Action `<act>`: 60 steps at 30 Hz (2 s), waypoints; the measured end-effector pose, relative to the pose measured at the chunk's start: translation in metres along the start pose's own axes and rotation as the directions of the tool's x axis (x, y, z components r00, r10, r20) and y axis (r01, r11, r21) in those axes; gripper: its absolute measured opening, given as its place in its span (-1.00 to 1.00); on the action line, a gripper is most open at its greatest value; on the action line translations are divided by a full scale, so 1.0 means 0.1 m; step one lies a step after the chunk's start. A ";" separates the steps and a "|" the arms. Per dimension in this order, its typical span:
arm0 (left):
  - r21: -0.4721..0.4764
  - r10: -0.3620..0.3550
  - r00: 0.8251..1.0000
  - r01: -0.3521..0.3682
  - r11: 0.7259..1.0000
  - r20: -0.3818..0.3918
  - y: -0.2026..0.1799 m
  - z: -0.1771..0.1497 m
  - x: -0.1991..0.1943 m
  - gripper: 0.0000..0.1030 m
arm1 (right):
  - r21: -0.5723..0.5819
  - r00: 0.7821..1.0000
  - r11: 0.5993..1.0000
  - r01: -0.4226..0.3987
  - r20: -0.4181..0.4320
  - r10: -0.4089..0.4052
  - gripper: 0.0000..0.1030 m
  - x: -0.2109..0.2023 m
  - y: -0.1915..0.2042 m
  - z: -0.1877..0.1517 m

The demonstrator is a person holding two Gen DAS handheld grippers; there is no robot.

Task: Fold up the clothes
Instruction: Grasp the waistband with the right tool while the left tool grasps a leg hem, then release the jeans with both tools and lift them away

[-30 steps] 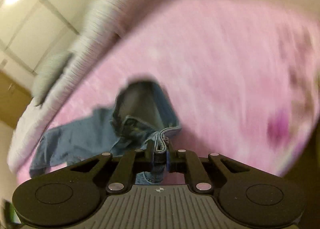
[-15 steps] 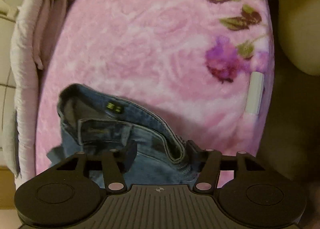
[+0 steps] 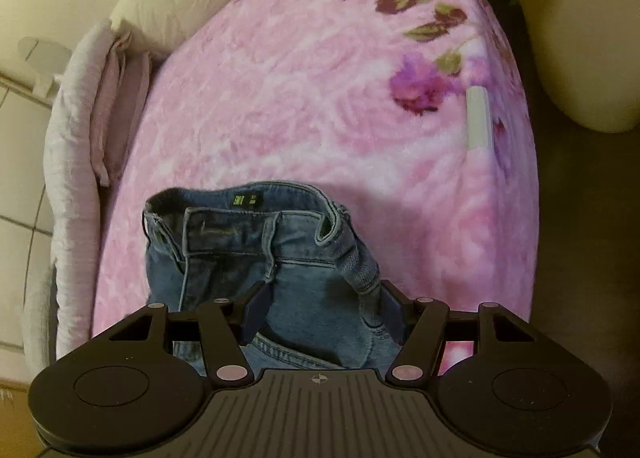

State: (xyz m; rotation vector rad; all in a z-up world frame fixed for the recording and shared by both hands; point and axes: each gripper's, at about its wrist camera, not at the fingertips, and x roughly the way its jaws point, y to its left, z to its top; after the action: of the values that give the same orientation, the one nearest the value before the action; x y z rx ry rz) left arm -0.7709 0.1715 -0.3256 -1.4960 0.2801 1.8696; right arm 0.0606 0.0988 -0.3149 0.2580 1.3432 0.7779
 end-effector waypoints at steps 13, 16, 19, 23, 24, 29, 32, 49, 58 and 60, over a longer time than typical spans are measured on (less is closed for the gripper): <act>0.144 -0.042 0.990 0.023 0.989 0.134 -0.18 0.01 -0.28 -0.89 | -0.161 0.997 0.984 0.075 0.000 -0.076 -0.78 -0.10 0.15 0.17; 0.201 -0.044 0.975 -0.001 0.980 0.216 -0.10 -0.04 -0.78 -0.89 | -0.194 0.999 0.980 0.041 0.003 -0.041 -0.81 -0.25 0.25 0.26; 0.212 0.004 0.962 -0.064 0.975 0.275 0.22 -0.10 -1.25 -0.88 | -0.248 1.000 0.969 -0.002 -0.030 -0.005 -0.82 -0.36 0.38 0.30; 0.184 0.100 0.968 -0.144 0.972 0.231 0.71 -0.33 -1.20 -0.87 | -0.304 0.995 0.952 0.022 -0.086 -0.051 -0.83 -0.31 0.39 0.27; 0.182 0.124 0.970 -0.163 0.970 0.210 0.79 -0.42 -1.09 -0.87 | -0.312 0.991 0.949 0.053 -0.101 -0.088 -0.83 -0.25 0.32 0.26; 0.163 0.158 0.962 -0.196 0.967 0.224 0.96 -0.73 -0.83 -0.88 | -0.297 0.981 0.948 0.117 -0.114 -0.157 -0.83 -0.12 0.05 0.21; 0.185 0.182 0.963 -0.220 0.958 0.200 1.00 -0.74 -0.75 -0.80 | -0.352 0.980 0.929 0.112 -0.114 -0.161 -0.81 -0.13 0.13 0.21; 0.394 0.170 0.969 -0.230 0.890 0.181 0.31 -1.04 -0.86 -0.60 | -0.673 0.980 0.740 0.022 -0.133 -0.150 -0.71 -0.10 0.70 -0.41; 0.464 0.268 0.963 -0.248 0.850 0.025 -0.04 -1.55 -0.66 -0.59 | -0.779 0.884 0.616 0.119 -0.199 -0.422 -0.71 0.07 0.54 -0.73; 0.498 0.315 0.949 -0.276 0.822 0.006 -0.13 -1.58 -0.81 -0.60 | -0.778 0.860 0.608 0.158 -0.194 -0.472 -0.71 -0.02 0.61 -0.67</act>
State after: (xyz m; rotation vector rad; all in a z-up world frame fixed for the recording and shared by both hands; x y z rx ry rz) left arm -0.6362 0.0588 -0.2959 -1.2111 1.0041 1.7845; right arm -0.0239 0.1245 -0.2942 -0.8324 1.2585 1.0307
